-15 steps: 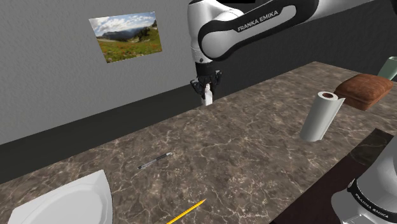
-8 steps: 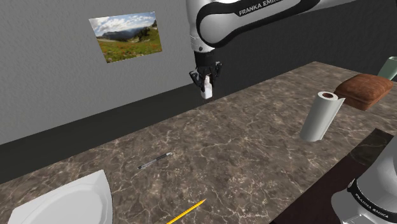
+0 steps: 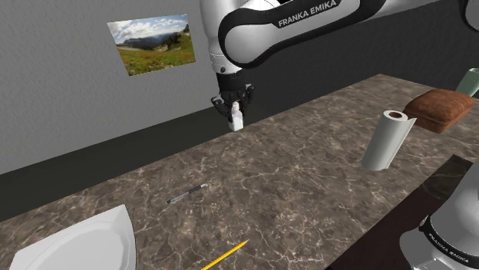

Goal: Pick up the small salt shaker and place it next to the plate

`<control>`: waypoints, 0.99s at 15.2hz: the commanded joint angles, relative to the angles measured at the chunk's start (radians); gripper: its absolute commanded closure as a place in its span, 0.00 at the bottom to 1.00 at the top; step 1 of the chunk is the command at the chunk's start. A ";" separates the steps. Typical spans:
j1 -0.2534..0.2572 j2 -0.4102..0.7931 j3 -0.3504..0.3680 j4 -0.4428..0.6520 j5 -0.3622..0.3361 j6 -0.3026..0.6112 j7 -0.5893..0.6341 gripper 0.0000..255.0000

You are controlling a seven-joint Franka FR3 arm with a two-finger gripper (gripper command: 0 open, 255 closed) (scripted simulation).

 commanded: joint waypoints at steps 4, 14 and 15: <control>0.080 0.075 0.035 0.073 -0.034 -0.022 0.117 1.00; 0.278 0.290 0.073 0.323 -0.118 -0.108 0.325 1.00; 0.301 0.317 0.074 0.360 -0.127 -0.121 0.342 1.00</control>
